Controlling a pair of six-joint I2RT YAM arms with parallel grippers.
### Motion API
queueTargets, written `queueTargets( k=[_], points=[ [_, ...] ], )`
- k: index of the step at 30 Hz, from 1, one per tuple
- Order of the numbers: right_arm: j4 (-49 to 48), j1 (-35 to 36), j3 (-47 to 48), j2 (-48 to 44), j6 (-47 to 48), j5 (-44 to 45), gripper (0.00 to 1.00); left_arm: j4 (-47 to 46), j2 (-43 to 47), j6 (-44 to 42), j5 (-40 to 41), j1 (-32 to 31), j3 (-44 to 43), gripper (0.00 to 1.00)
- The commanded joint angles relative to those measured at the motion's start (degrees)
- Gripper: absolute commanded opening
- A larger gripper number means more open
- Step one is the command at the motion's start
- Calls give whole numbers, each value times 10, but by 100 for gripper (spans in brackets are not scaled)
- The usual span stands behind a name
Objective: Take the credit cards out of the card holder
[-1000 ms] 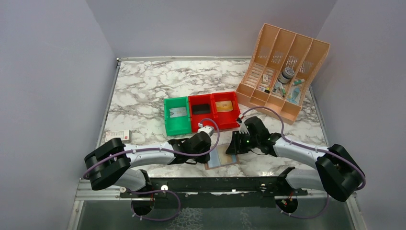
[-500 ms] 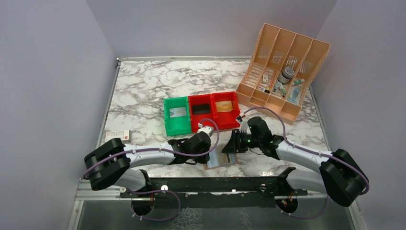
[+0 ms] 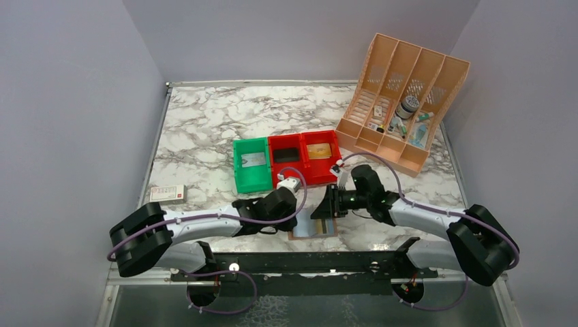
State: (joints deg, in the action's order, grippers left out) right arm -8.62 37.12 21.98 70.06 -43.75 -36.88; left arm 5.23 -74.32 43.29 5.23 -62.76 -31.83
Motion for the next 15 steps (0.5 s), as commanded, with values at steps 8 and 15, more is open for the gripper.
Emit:
queueTargets(
  k=[8, 15],
  points=[
    [-58, 12, 55, 76, 9, -66, 30, 35, 78, 19, 59, -3, 18, 18],
    [-68, 37, 88, 121, 8, -55, 30, 75, 132, 41, 99, -3, 23, 23]
  ],
)
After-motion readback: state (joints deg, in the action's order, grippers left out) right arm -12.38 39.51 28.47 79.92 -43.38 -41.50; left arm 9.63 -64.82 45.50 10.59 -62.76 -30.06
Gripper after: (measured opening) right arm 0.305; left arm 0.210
